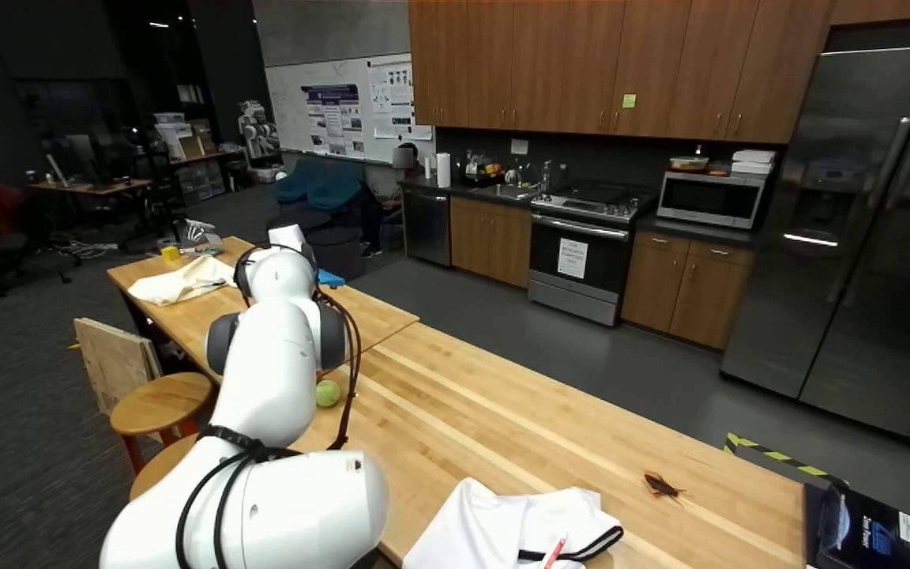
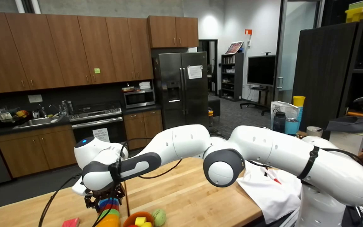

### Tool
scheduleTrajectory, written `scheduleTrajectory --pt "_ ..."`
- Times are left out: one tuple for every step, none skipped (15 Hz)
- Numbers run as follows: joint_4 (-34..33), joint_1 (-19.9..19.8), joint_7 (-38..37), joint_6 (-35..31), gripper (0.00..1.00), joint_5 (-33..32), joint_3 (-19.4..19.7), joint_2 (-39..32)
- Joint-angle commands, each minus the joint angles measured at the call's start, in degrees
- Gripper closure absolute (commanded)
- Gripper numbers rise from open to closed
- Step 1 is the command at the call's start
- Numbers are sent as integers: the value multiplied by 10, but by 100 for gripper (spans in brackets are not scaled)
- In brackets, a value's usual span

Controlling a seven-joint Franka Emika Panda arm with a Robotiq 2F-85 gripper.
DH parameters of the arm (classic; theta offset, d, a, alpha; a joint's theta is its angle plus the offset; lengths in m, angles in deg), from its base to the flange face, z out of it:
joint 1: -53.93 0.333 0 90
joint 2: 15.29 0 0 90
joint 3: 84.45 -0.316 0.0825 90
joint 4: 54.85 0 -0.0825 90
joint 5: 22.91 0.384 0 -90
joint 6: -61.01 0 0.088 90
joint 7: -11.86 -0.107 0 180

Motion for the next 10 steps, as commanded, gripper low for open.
scheduleTrajectory --pt "-50 11 -3 69 0 10 19 -19" --pt "-56 12 -3 81 0 10 22 -21" --pt "-60 13 -3 92 0 10 23 -24" --pt "-65 15 -2 99 18 9 25 -27" --pt "-69 16 -2 105 26 9 28 -29" --pt "-75 17 -1 108 31 11 28 -31" --pt "-80 16 0 112 39 13 28 -34" --pt "-83 16 0 114 46 14 27 -36" --pt "-88 14 0 116 52 17 27 -36" --pt "-92 14 -1 119 59 19 27 -37"
